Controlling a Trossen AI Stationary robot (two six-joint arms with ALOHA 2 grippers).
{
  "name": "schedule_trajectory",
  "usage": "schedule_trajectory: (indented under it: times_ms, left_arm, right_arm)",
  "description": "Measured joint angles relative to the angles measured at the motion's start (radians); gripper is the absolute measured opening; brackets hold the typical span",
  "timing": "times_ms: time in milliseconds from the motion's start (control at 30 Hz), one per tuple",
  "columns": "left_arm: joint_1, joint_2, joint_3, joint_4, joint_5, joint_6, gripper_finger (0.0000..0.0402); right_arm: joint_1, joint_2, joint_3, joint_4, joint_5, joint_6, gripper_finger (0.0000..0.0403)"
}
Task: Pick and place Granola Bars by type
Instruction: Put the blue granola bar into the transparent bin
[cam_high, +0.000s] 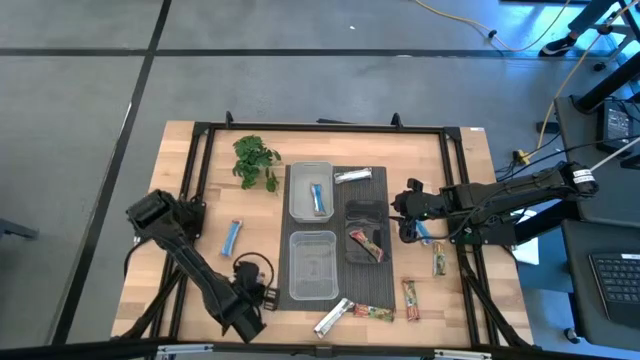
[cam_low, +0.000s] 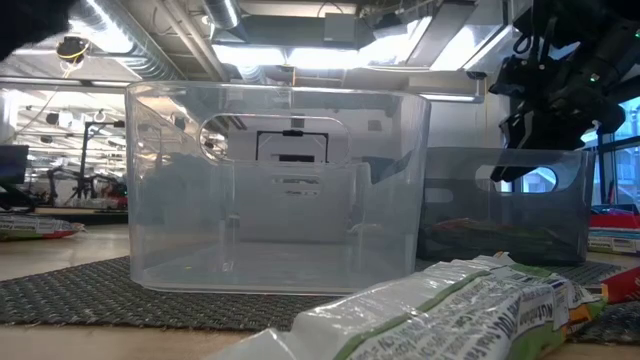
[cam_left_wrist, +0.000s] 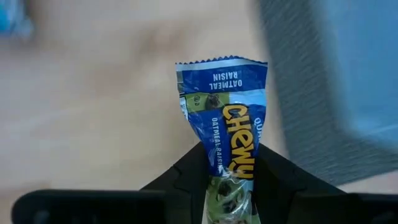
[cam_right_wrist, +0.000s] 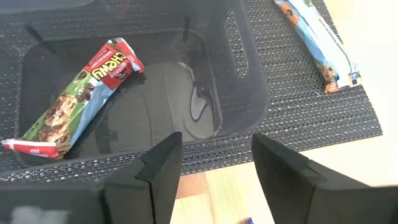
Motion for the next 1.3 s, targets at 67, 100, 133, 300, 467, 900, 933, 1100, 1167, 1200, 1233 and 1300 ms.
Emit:
schedule_trajectory:
  times_ms: [67,100,133,300,467,900,933,1100,1167,1200,1233,1300]
  left_arm:
    - [0.008,-0.048,0.000,-0.002,-0.097,0.019,0.0094]
    - [0.013,-0.071,0.000,-0.004,-0.153,0.030,0.0093]
    - [0.021,-0.092,0.001,-0.003,-0.205,0.040,0.0093]
    - [0.100,-0.189,0.003,0.039,-0.332,0.200,0.0093]
    - [0.251,-0.210,0.003,0.175,-0.223,0.511,0.0093]
    - [0.499,-0.090,0.004,0.380,0.132,0.850,0.0093]
    - [0.499,-0.083,0.004,0.379,0.144,0.851,0.0093]
    - [0.502,-0.049,0.003,0.391,0.176,0.851,0.0093]
    - [0.502,-0.047,0.004,0.400,0.175,0.850,0.0093]
    - [0.502,-0.045,0.004,0.399,0.175,0.850,0.0093]
    - [0.502,-0.044,0.004,0.399,0.176,0.850,0.0093]
    - [0.502,-0.044,0.004,0.406,0.176,0.850,0.0093]
  right_arm:
    - [0.000,0.000,0.000,0.000,0.000,-0.001,0.0198]
    - [0.000,0.000,0.000,0.000,0.000,-0.001,0.0198]
    - [0.000,0.000,0.000,0.000,0.000,-0.001,0.0198]
    - [0.000,0.000,0.000,0.011,0.000,-0.005,0.0198]
    - [0.000,0.000,0.000,0.016,0.000,-0.029,0.0198]
    - [-0.001,0.000,0.000,0.016,0.000,-0.036,0.0198]
    - [-0.001,0.000,0.000,0.017,0.000,-0.046,0.0198]
    - [-0.001,0.000,0.000,0.016,0.000,-0.055,0.0198]
    - [-0.001,0.000,0.000,0.017,0.000,-0.054,0.0198]
    - [-0.001,0.000,0.000,0.016,0.000,-0.055,0.0198]
    - [-0.001,0.000,0.000,0.016,0.000,-0.054,0.0198]
    - [-0.001,0.000,0.000,0.016,0.000,-0.054,0.0198]
